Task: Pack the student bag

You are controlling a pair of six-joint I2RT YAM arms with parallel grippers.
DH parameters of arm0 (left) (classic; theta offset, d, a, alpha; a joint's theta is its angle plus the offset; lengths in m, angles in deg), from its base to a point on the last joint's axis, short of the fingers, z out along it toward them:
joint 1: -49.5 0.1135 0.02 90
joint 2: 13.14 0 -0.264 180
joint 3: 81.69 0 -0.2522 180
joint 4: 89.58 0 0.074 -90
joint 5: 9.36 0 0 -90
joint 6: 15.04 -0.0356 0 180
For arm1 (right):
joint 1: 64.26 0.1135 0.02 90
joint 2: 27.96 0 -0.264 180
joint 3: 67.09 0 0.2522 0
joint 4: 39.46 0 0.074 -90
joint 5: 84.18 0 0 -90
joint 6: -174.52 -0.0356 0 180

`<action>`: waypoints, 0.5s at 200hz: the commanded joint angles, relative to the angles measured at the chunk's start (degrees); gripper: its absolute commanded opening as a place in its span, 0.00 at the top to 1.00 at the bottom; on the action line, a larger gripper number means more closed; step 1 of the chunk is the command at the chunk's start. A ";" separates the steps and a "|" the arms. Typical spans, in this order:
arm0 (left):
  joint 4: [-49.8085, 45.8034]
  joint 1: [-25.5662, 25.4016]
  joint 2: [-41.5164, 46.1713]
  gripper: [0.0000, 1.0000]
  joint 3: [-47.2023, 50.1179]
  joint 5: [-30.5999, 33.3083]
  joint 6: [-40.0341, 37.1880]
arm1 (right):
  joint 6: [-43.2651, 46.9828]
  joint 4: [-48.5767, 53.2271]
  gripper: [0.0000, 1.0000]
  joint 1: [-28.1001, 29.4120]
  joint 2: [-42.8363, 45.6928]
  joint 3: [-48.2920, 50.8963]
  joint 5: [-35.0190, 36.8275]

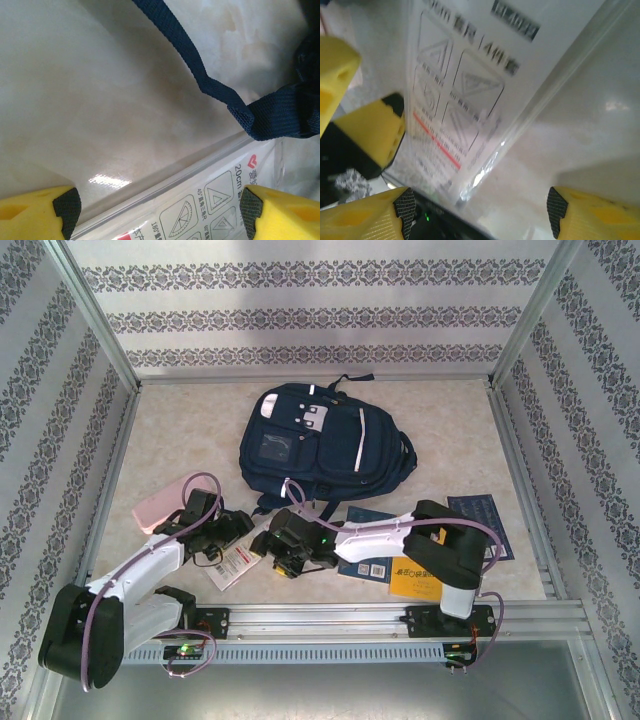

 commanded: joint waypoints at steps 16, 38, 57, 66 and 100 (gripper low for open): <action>7.33 -0.48 -2.52 0.15 1.53 -8.54 0.11 | -3.66 -4.76 0.30 0.43 -3.63 -2.16 6.30; 7.75 -0.47 -2.27 0.16 1.97 -9.66 0.35 | -2.96 -3.36 0.30 0.52 -4.85 -4.15 7.10; 8.66 -0.48 -1.93 0.16 2.93 -10.76 1.21 | -2.21 -1.37 0.31 0.36 -5.74 -5.59 7.68; 9.42 -0.44 -1.91 0.16 3.46 -11.63 1.75 | -1.43 -1.10 0.31 0.15 -6.09 -6.17 7.91; 10.39 -0.48 -1.14 0.18 4.66 -13.81 3.67 | 1.75 -3.26 0.32 -0.69 -5.33 -5.97 10.56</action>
